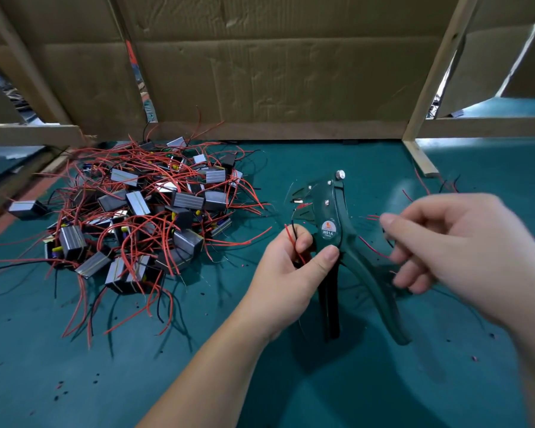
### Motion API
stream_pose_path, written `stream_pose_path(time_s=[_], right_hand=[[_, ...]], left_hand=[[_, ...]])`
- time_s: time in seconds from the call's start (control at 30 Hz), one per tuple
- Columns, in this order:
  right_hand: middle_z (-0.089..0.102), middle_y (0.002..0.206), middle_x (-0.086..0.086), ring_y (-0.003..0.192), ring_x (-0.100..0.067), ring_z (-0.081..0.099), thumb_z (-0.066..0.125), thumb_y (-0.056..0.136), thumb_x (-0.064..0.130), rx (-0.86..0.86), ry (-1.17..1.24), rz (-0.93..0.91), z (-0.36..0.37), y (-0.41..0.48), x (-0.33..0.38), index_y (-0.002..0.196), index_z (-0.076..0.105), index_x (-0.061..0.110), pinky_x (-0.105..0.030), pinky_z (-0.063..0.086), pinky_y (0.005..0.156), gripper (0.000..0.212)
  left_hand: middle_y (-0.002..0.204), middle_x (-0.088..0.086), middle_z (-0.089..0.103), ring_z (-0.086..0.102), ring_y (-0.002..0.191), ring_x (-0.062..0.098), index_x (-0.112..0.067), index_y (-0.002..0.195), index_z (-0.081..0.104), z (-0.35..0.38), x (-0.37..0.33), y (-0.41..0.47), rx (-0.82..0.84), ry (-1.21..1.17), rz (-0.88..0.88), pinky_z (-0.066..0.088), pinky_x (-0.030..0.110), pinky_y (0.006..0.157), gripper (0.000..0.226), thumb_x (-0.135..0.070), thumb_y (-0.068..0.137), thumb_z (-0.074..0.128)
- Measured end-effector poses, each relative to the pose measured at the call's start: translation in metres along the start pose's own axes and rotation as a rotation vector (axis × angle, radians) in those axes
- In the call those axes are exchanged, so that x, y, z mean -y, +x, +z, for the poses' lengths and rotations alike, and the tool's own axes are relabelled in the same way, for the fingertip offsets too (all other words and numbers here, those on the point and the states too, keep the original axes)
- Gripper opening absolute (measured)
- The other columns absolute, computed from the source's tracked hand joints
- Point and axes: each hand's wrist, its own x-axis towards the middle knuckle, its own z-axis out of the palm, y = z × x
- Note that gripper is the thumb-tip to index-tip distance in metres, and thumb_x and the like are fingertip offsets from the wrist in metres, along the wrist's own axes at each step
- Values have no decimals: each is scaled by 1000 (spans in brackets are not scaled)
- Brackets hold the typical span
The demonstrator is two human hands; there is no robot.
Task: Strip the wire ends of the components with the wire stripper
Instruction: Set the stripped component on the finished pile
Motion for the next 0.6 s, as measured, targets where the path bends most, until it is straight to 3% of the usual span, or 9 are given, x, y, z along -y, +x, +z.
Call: stream_pose_path(time_s=[0.1, 0.17, 0.23, 0.4, 0.47, 0.6], right_hand=[[62, 51, 12, 34, -9, 52, 67, 83, 28, -112, -146, -229, -4, -1, 0, 77, 68, 27, -17, 43, 38, 7], [59, 55, 24, 38, -6, 51, 68, 85, 25, -77, -177, -273, 1, 4, -2, 87, 70, 32, -8, 36, 40, 9], [58, 55, 29, 38, -4, 50, 67, 87, 22, -13, -185, -256, 7, 10, -6, 95, 70, 31, -6, 34, 40, 13], [60, 53, 16, 39, -4, 49, 70, 84, 21, 45, -76, -253, 14, 20, -15, 78, 71, 28, -14, 39, 42, 9], [63, 59, 14, 45, -5, 51, 72, 82, 21, 29, -71, -296, 17, 20, -16, 78, 72, 28, -13, 40, 47, 8], [66, 73, 7, 66, -14, 59, 70, 83, 20, 7, -178, -380, 18, 17, -14, 78, 69, 29, -25, 47, 63, 11]], left_hand=[[58, -13, 33, 26, 54, 9, -20, 74, 31, -2, 0, 0, 0, -20, 13, 23, 30, 53, 31, -24, 77, 61], [58, -15, 33, 27, 54, 7, -20, 74, 30, -3, -1, 0, 25, -34, 27, 24, 31, 54, 30, -23, 79, 60], [58, -15, 34, 28, 53, 5, -19, 75, 29, -3, -2, -1, 53, -32, 38, 27, 27, 52, 31, -21, 80, 60], [55, -16, 38, 31, 50, 2, -19, 76, 29, -4, -2, 0, 49, -22, 18, 29, 17, 48, 35, -2, 93, 56], [54, -15, 39, 32, 50, 2, -19, 76, 29, -4, -2, 1, 39, -30, 15, 29, 16, 47, 36, -3, 93, 55], [58, -11, 35, 28, 54, 8, -21, 75, 30, -5, -3, 0, -3, -74, 34, 25, 24, 50, 34, -18, 82, 63]])
